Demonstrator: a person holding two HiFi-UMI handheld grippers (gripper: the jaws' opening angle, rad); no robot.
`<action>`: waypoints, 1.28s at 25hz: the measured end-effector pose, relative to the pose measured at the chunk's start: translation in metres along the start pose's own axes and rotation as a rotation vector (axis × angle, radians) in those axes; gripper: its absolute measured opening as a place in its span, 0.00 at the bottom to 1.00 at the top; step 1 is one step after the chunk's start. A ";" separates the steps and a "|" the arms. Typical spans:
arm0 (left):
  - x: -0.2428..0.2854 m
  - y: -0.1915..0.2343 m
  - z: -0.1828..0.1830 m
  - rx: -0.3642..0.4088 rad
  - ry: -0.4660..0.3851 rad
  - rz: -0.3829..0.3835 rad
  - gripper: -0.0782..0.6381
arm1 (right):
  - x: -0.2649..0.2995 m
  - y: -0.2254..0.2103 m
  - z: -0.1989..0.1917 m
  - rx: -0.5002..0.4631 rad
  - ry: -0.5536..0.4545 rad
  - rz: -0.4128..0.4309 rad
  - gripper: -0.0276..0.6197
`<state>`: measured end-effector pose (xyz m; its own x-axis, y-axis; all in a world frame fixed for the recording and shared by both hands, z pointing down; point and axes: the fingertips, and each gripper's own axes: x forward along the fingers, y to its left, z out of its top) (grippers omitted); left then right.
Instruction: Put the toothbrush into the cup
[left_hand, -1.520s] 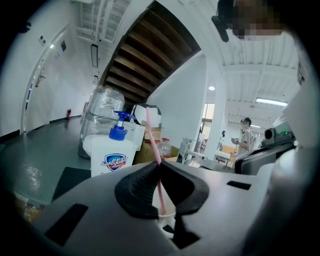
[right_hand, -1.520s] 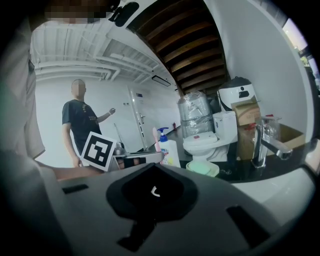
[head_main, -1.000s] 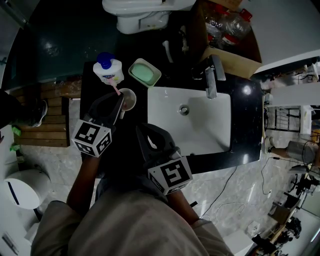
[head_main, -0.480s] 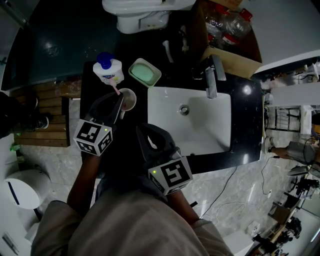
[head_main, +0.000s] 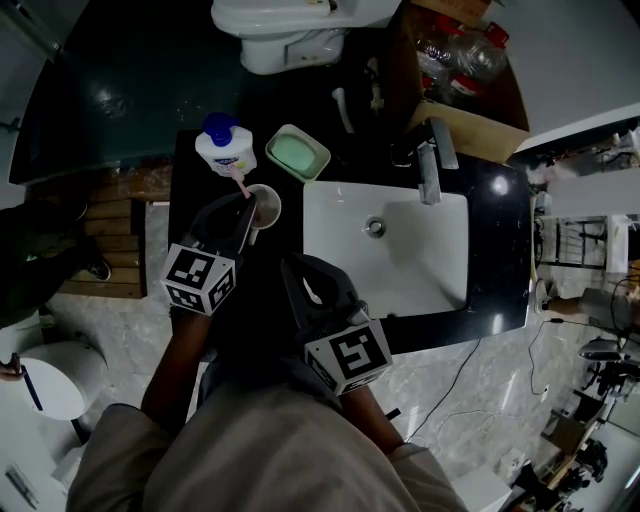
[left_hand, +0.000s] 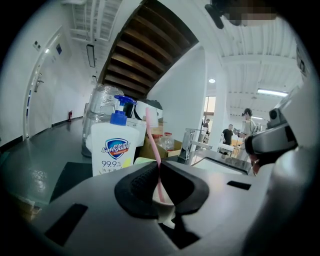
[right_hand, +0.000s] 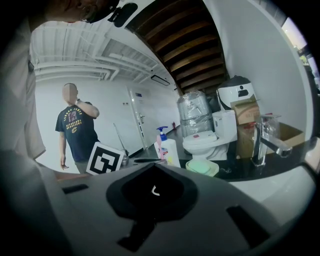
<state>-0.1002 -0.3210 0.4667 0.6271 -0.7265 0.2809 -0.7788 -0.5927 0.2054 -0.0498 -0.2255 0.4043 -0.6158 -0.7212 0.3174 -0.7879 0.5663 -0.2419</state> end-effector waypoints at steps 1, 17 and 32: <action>0.000 0.001 -0.001 0.000 0.003 -0.001 0.14 | 0.000 0.000 0.000 0.000 -0.001 0.000 0.05; 0.002 0.003 -0.003 -0.011 0.004 0.001 0.14 | -0.001 0.001 0.001 -0.005 -0.007 -0.001 0.05; 0.000 0.001 -0.003 -0.010 0.022 0.004 0.30 | -0.003 0.004 0.003 -0.006 -0.012 0.004 0.05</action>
<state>-0.1009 -0.3208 0.4693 0.6231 -0.7215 0.3019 -0.7818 -0.5861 0.2131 -0.0517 -0.2225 0.3994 -0.6194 -0.7235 0.3049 -0.7851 0.5719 -0.2377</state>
